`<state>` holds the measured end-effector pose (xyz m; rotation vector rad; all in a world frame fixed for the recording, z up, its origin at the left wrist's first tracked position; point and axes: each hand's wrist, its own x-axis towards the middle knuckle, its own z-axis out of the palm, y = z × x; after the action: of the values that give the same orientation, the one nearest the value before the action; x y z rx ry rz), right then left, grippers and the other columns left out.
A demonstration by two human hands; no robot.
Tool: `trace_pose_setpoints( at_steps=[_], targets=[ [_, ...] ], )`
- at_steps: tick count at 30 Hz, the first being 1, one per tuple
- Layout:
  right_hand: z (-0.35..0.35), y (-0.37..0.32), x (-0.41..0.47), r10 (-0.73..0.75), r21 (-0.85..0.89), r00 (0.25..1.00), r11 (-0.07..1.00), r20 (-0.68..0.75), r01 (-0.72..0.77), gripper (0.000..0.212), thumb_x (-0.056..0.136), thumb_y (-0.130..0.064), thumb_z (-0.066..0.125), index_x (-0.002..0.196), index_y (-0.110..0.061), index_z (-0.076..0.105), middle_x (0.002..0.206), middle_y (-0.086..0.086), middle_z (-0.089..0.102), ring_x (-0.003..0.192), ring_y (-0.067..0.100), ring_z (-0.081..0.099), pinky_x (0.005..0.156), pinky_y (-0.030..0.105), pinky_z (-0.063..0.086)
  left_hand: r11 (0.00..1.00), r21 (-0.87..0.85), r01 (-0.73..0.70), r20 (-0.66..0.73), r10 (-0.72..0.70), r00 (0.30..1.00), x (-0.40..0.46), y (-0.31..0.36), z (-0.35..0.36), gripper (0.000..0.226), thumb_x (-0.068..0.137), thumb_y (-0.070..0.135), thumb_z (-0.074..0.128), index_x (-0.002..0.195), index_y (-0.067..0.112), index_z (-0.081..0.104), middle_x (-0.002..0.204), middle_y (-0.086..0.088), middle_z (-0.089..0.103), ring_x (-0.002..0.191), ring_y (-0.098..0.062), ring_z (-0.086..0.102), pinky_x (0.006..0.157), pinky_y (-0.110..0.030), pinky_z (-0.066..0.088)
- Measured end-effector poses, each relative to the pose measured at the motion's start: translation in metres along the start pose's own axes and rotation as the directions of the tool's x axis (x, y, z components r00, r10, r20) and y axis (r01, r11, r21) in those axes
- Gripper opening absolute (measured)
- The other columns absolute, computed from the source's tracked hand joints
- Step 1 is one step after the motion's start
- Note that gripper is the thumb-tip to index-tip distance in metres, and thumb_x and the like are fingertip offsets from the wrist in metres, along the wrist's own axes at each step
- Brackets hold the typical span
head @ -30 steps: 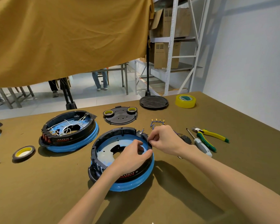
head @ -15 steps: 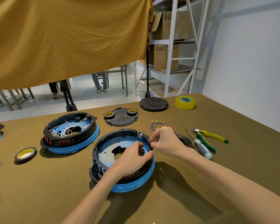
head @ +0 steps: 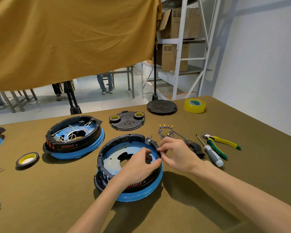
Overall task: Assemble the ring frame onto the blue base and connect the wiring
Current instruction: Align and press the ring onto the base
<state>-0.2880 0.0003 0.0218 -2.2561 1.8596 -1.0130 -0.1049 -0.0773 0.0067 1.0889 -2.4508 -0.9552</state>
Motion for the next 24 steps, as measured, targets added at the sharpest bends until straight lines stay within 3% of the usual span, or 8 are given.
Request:
trace_pose_setpoints(
  at_steps=[5,9,17,24],
  targets=[
    [0.002,0.001,-0.002,-0.037,-0.023,0.999,0.999,-0.017,0.036,0.015,0.092,-0.007,0.069,0.103,-0.006,0.079,0.103,-0.001,0.068,0.095,0.009,0.064,0.086,0.025,0.056,1.0,0.006,-0.002,-0.004,0.002,1.0,-0.002,0.001,0.0,0.07,0.094,0.064,0.058,0.148,0.022,0.043,0.141,0.005,0.058,0.121,-0.006,0.056,0.093,-0.019,0.046],
    [0.003,0.002,0.004,0.097,0.145,0.994,0.985,-0.044,-0.09,0.013,0.09,-0.007,0.072,0.098,-0.01,0.081,0.101,-0.005,0.07,0.094,0.007,0.066,0.082,0.021,0.057,1.0,0.003,-0.001,-0.002,0.001,1.0,-0.001,0.002,0.0,0.069,0.094,0.062,0.058,0.148,0.021,0.043,0.142,0.004,0.058,0.123,-0.008,0.057,0.096,-0.02,0.048],
    [0.005,0.008,0.015,0.248,0.278,0.968,0.933,-0.033,-0.229,0.016,0.087,-0.005,0.075,0.091,-0.019,0.082,0.084,-0.009,0.075,0.082,0.008,0.07,0.076,0.024,0.059,1.0,0.001,-0.001,-0.001,0.001,1.0,-0.001,0.002,-0.001,0.069,0.094,0.062,0.058,0.148,0.022,0.043,0.142,0.005,0.058,0.122,-0.007,0.057,0.097,-0.022,0.049],
    [0.011,0.007,0.011,0.408,0.539,0.911,0.78,-0.055,-0.317,0.039,0.082,-0.003,0.082,0.113,-0.017,0.063,0.085,0.001,0.078,0.08,0.016,0.075,0.079,0.026,0.061,1.0,-0.004,-0.003,0.003,0.003,1.0,0.0,0.001,0.0,0.068,0.094,0.062,0.059,0.147,0.022,0.043,0.14,0.005,0.059,0.117,-0.005,0.056,0.092,-0.017,0.046]
  ],
)
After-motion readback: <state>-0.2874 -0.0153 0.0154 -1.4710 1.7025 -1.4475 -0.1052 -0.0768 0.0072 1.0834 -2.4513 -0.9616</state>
